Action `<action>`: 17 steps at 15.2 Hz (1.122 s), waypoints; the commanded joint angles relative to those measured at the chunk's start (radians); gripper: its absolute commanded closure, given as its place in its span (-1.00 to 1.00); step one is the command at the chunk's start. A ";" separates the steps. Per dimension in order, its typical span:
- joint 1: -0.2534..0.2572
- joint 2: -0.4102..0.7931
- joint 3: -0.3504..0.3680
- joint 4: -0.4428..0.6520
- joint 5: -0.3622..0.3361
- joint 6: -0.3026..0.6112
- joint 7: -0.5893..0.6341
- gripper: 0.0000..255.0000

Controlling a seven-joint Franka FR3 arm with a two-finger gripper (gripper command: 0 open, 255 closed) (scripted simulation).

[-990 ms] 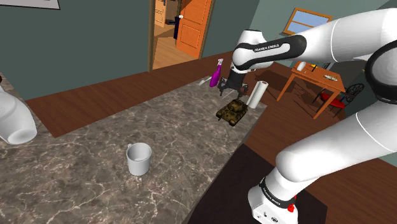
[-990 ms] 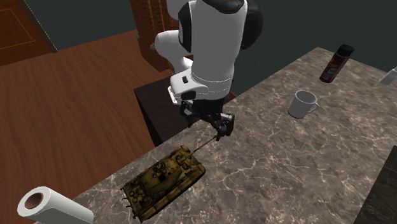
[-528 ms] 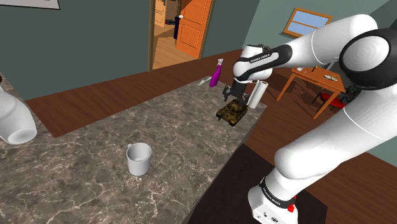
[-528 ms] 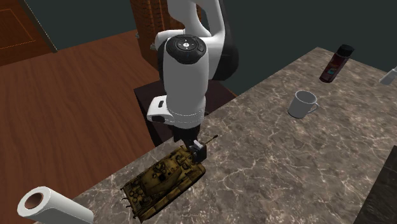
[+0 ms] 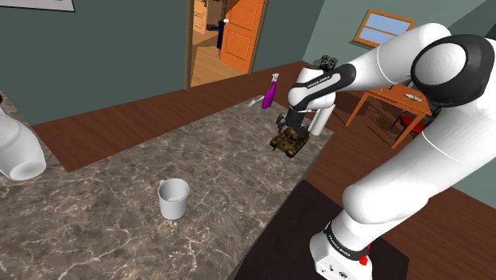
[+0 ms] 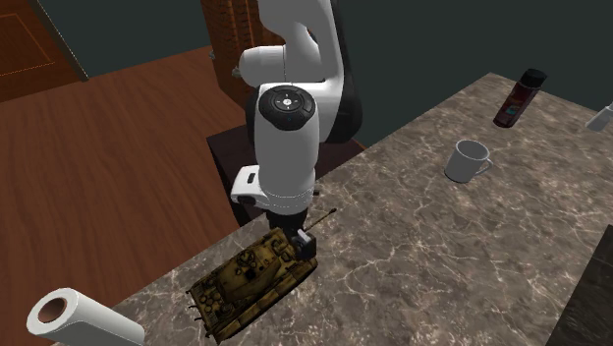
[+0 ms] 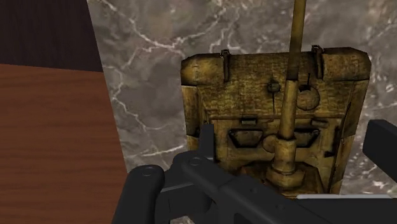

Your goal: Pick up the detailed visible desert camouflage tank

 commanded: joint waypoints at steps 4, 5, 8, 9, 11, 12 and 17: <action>0.000 0.004 0.000 -0.002 0.000 0.007 0.001 1.00; 0.000 0.004 0.000 -0.002 0.000 0.007 0.001 1.00; 0.000 0.004 0.000 -0.003 0.000 0.007 0.001 1.00; 0.000 0.005 0.000 -0.002 0.000 0.007 0.001 1.00; 0.000 -0.005 0.000 0.002 0.001 -0.007 0.000 1.00; 0.001 -0.015 0.001 0.007 0.002 -0.022 -0.001 1.00; 0.002 -0.060 0.001 0.034 0.006 -0.094 -0.007 1.00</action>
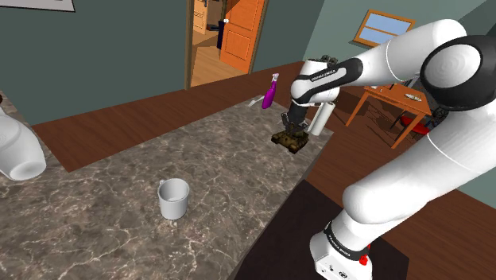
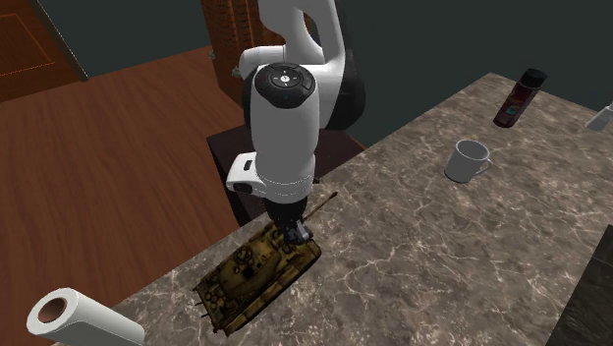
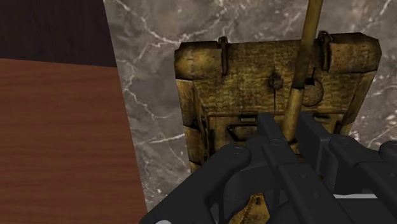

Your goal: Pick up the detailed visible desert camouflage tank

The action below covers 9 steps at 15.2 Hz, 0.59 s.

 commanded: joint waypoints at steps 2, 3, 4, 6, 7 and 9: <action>0.002 -0.022 0.002 0.021 0.002 -0.042 -0.001 1.00; 0.002 -0.030 0.002 0.028 0.003 -0.057 -0.002 1.00; 0.002 -0.038 0.002 0.035 0.004 -0.071 -0.003 1.00; 0.002 -0.052 0.002 0.049 0.005 -0.099 -0.005 1.00; 0.002 -0.059 0.002 0.056 0.006 -0.114 -0.006 1.00; 0.003 -0.066 0.002 0.065 0.007 -0.130 -0.007 1.00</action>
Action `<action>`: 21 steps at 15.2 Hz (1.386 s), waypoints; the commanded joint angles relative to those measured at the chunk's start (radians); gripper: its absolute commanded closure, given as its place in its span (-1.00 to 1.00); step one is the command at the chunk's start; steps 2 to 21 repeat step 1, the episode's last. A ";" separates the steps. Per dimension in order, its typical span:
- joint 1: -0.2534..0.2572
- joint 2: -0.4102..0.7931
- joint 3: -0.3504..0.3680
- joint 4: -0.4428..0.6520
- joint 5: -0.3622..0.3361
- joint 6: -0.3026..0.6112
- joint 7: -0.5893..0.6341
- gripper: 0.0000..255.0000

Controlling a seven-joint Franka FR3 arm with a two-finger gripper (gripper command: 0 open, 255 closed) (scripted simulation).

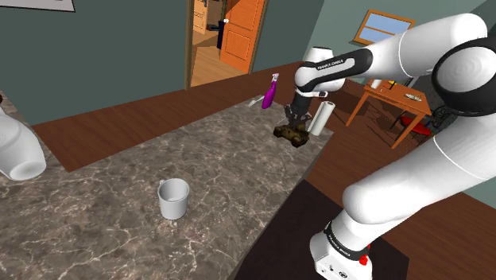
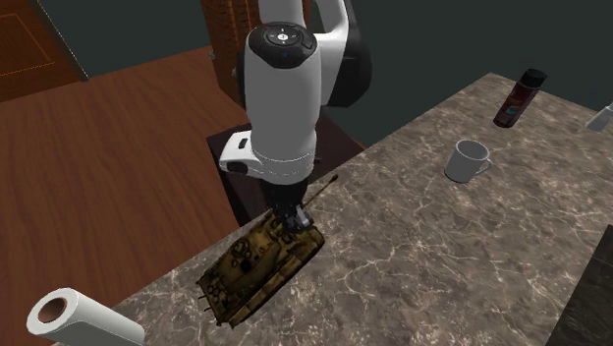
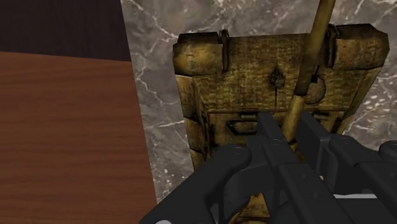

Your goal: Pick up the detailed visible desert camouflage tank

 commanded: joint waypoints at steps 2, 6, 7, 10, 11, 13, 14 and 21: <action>0.001 -0.004 0.001 0.008 0.000 -0.010 0.000 1.00; 0.001 -0.004 0.001 0.008 0.000 -0.010 0.000 1.00; 0.001 -0.004 0.001 0.008 0.000 -0.010 0.000 1.00; 0.001 -0.004 0.001 0.008 0.000 -0.010 0.000 1.00; 0.001 -0.004 0.001 0.008 0.000 -0.010 0.000 1.00; 0.001 -0.004 0.001 0.008 0.000 -0.010 0.000 1.00; 0.001 -0.004 0.001 0.008 0.000 -0.010 0.000 1.00; 0.001 -0.004 0.001 0.008 0.000 -0.010 0.000 1.00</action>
